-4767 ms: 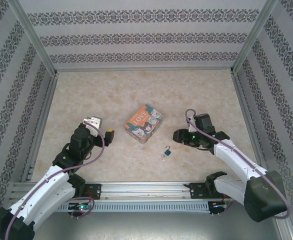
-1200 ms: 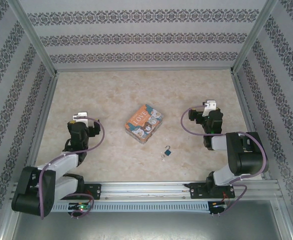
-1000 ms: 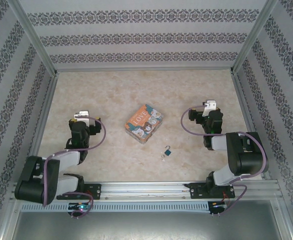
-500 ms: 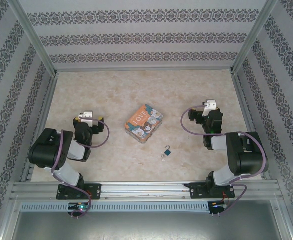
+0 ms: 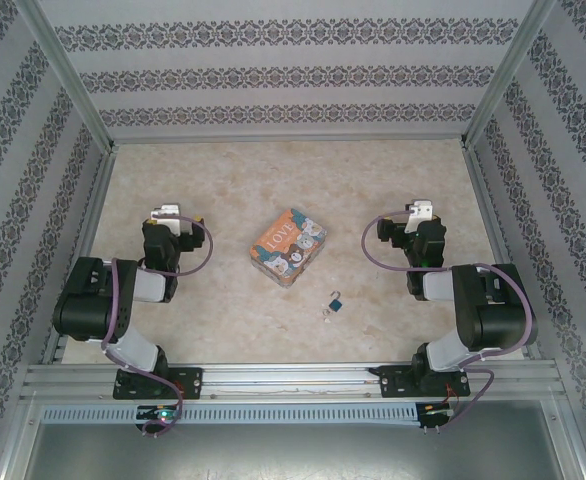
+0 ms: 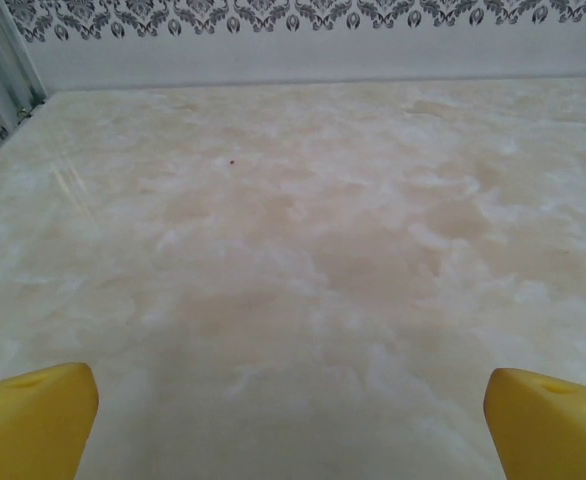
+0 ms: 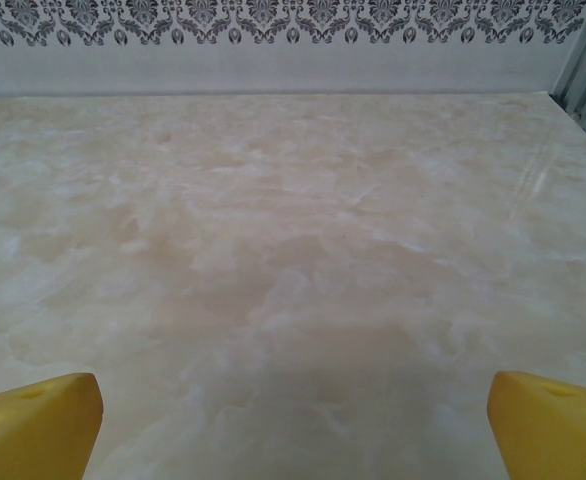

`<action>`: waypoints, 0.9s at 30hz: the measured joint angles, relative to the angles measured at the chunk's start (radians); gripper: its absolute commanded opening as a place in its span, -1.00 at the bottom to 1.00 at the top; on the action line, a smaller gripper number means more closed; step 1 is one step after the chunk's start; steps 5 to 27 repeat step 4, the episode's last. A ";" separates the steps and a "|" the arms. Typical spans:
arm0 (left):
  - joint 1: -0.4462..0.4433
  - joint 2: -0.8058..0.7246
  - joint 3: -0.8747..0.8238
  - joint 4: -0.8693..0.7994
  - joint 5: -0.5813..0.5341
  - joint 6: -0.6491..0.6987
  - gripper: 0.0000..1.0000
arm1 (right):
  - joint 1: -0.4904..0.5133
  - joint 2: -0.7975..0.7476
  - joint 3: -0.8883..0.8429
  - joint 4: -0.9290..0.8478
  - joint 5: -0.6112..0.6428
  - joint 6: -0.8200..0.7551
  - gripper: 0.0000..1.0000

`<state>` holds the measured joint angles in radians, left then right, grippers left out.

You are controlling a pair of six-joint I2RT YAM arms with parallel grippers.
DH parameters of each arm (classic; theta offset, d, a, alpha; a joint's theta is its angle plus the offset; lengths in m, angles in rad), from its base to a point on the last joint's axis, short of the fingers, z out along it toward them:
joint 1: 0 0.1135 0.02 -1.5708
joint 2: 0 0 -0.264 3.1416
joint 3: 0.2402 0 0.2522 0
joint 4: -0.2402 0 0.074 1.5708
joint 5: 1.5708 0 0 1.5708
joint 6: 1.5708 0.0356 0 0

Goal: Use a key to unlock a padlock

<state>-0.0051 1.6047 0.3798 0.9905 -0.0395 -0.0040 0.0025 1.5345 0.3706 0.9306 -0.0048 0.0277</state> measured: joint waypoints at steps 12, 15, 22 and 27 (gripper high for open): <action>0.000 0.000 0.000 -0.002 0.007 0.000 0.99 | 0.000 0.000 0.000 0.000 0.006 0.000 0.97; 0.000 0.000 0.000 -0.002 0.007 0.000 0.99 | 0.000 0.000 0.000 0.000 0.006 0.000 0.97; 0.000 0.000 0.000 -0.002 0.007 0.000 0.99 | 0.000 0.000 0.000 0.000 0.006 0.000 0.97; 0.000 0.000 0.000 -0.002 0.007 0.000 0.99 | 0.000 0.000 0.000 0.000 0.006 0.000 0.97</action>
